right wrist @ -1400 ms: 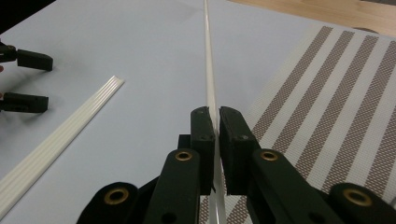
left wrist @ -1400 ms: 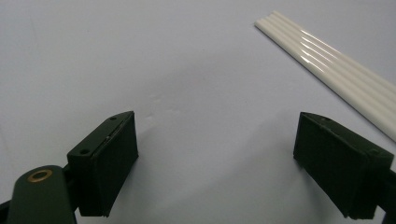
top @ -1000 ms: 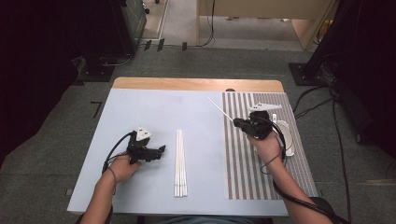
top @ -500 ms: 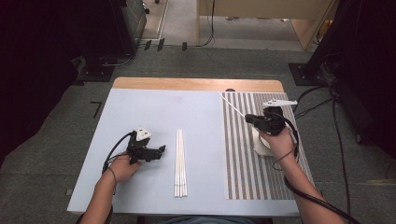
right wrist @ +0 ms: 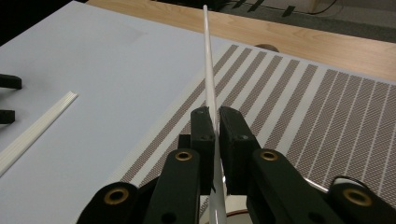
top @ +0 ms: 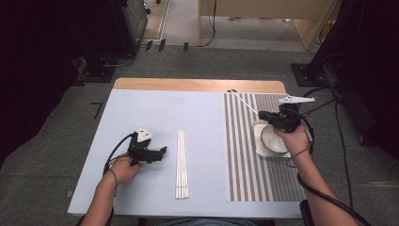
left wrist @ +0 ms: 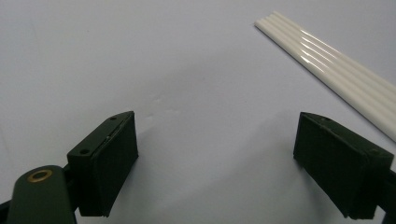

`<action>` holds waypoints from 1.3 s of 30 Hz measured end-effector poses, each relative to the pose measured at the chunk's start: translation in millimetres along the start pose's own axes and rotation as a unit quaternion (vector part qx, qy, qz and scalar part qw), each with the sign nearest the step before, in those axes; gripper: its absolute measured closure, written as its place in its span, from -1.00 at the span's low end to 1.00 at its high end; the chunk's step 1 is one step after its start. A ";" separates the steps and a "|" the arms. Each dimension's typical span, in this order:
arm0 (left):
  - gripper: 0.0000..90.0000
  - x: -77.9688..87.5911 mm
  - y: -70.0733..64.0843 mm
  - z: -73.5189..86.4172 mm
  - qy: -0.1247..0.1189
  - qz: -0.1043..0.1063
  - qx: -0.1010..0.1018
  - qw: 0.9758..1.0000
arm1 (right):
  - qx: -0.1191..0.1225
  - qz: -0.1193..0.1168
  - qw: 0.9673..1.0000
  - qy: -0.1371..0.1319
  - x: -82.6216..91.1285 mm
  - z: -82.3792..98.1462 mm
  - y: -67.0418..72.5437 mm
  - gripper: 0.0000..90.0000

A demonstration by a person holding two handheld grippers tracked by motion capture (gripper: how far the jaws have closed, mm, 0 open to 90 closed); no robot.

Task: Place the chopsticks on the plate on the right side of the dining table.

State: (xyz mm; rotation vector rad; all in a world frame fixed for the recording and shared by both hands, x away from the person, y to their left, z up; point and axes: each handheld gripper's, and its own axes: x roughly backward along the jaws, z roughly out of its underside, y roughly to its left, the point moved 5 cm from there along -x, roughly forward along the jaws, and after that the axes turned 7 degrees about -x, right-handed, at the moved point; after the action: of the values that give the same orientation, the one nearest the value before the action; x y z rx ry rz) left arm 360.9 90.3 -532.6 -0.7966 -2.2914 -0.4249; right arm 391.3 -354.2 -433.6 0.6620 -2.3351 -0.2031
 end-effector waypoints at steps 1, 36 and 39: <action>-0.70 0.0 0.0 0.0 0.000 0.000 0.000 1.000 | 0.000 0.000 1.000 0.000 0.0 0.0 0.0 0.89; -0.70 0.0 -0.1 0.0 0.000 0.000 0.000 1.000 | -0.015 0.050 0.998 -0.018 42.4 10.0 -65.0 0.89; -0.70 -0.1 -0.1 0.0 0.000 0.000 0.000 1.000 | -0.017 0.053 0.998 -0.014 41.6 13.8 -69.1 0.89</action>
State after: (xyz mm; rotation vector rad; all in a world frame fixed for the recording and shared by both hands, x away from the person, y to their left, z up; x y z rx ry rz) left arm 360.9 90.2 -532.6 -0.7968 -2.2920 -0.4244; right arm 383.8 -435.2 -441.7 0.5196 -2.3810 -0.2037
